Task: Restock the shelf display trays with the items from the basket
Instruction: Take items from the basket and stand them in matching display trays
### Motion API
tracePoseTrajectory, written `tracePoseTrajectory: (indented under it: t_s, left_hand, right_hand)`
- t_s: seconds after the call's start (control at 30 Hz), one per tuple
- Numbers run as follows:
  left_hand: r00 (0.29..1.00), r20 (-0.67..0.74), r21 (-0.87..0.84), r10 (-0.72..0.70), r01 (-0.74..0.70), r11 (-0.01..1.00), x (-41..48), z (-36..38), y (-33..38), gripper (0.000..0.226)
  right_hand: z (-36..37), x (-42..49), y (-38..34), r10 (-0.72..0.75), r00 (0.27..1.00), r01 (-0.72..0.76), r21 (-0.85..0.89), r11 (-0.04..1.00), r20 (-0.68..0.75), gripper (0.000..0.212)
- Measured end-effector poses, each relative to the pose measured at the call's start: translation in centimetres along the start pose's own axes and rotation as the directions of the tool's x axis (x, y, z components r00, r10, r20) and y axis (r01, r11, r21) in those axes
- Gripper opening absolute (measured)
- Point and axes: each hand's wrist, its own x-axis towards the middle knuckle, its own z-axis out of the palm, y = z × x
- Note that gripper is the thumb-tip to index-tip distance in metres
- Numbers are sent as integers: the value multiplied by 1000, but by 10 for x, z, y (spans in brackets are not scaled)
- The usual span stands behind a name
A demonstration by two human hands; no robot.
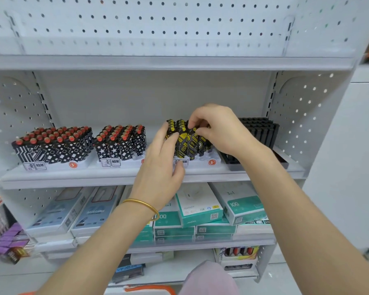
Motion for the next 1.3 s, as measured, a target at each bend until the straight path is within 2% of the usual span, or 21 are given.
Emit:
tracePoseTrajectory:
  t_s: [0.2, 0.3, 0.37, 0.43, 0.53, 0.63, 0.67, 0.73, 0.8, 0.87, 0.93, 1.0, 1.03, 1.1, 1.2, 1.23, 1.3]
  left_hand:
    - [1000, -17, 22, 15, -14, 1000, -1, 1, -2, 56]
    - [990, -122, 17, 69, -67, 998, -10, -2, -1, 48]
    - [975, -198, -4, 100, -103, 995, -24, -5, 1, 40]
    - [966, -233, -30, 112, -123, 992, -45, -7, 1, 36]
    - [977, -197, -41, 78, -88, 995, -97, -4, -13, 30]
    - [998, -28, -22, -55, 54, 998, -173, 9, -52, 28]
    - [992, 42, -11, -119, 120, 993, -202, 15, -68, 29]
    - [946, 178, 19, -271, 272, 962, -262, 30, -100, 30]
    - [858, 308, 80, -412, 408, 910, -317, 45, -128, 32]
    - [729, 443, 164, -522, 506, 847, -359, 61, -147, 37]
    - [510, 609, 294, -608, 567, 770, -393, 79, -161, 43]
    - [258, 753, 399, -605, 552, 732, -425, 96, -175, 52]
    - [160, 804, 425, -572, 517, 743, -439, 102, -180, 55]
    - [12, 879, 428, -477, 422, 799, -463, 114, -188, 60]
    - [-138, 935, 353, -325, 299, 887, -486, 136, -191, 74]
    - [-164, 945, 319, -285, 248, 915, -491, 143, -190, 77]
    - [-161, 961, 243, -225, 104, 964, -501, 158, -190, 79]
  right_hand:
    - [6, -5, -1, 31, 995, -35, -48, 998, -90, 25]
    - [3, -18, -7, 76, 979, -70, 41, 997, -187, 29]
    - [4, -37, -17, 73, 967, -41, 133, 990, -242, 27]
    - [13, -63, -31, 72, 969, -15, 234, 972, -236, 24]
    - [49, -106, -56, 105, 987, -47, 404, 913, -123, 22]
    - [117, -149, -75, 133, 986, -165, 470, 867, 100, 17]
    - [145, -164, -80, 137, 969, -218, 456, 863, 204, 15]
    - [203, -194, -88, 157, 883, -356, 411, 839, 443, 12]
    - [254, -222, -90, 167, 765, -474, 369, 799, 622, 13]
    - [293, -240, -88, 159, 677, -511, 304, 804, 718, 15]
    - [317, -256, -85, 159, 598, -534, 243, 810, 785, 16]
    - [333, -271, -83, 163, 496, -588, 192, 786, 853, 17]
    - [340, -279, -83, 160, 455, -605, 172, 778, 876, 19]
    - [352, -289, -82, 164, 410, -619, 141, 773, 897, 21]
    - [368, -293, -82, 205, 388, -656, 112, 747, 899, 23]
    - [372, -293, -82, 216, 376, -682, 111, 723, 901, 24]
    - [378, -295, -83, 231, 364, -709, 108, 697, 902, 24]
